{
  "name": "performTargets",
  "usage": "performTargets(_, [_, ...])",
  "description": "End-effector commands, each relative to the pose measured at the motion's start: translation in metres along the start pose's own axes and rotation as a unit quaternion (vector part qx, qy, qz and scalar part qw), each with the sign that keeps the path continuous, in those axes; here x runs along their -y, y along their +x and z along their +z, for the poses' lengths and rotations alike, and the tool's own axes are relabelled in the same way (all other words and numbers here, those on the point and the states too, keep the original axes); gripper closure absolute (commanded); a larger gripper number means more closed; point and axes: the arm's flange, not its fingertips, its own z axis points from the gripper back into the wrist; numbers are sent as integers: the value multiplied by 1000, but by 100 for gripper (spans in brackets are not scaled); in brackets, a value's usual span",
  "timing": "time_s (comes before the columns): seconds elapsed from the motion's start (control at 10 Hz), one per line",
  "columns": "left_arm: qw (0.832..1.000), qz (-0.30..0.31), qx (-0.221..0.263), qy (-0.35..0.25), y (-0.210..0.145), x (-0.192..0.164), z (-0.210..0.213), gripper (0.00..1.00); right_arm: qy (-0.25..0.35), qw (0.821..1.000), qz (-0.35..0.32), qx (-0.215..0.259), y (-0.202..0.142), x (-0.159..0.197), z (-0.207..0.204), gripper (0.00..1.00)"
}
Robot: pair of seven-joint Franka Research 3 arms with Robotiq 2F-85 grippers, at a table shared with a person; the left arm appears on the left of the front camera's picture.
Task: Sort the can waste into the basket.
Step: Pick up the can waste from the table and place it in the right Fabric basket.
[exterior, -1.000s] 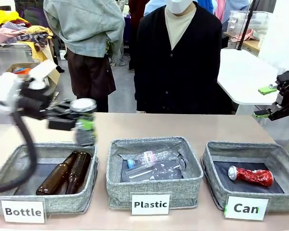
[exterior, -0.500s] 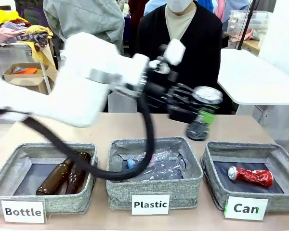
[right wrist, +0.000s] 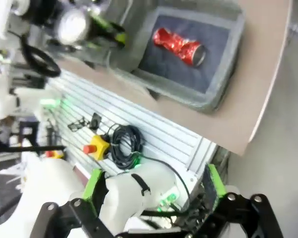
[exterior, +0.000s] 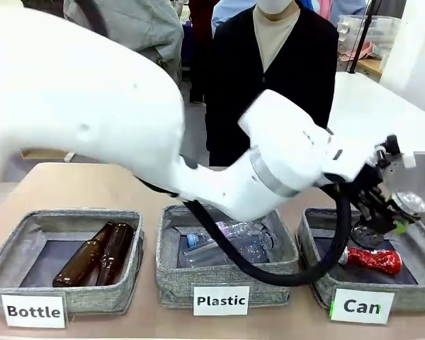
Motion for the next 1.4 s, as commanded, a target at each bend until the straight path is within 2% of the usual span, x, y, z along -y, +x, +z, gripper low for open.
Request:
performTargets(0.0, [998,31,-42,18,22,-41,-13,63,-1,1000,3,-31,18,-5,-4,0])
performTargets(0.3, [996,41,-70,25,15,-43,-23,63,-1,1000,3,-31,18,-5,-4,0])
performTargets(0.4, [996,32,-77,29,13,-42,-24,15,-1,1000,3,-31,18,-5,-4,0])
performTargets(0.6, [996,20,-87,30,13,-40,-15,0,-1,1000,3,-31,18,-5,-4,0])
performTargets(1.0, [997,17,-75,23,13,-33,6,0,-1,1000,3,-31,18,-5,-4,0])
performTargets(1.2, [995,63,-73,-5,14,-17,42,0,0,1000,10,-26,16,-5,-10,0])
performTargets(1.3, [993,84,-79,-14,13,-5,70,0,1,1000,-15,0,31,-3,-12,0])
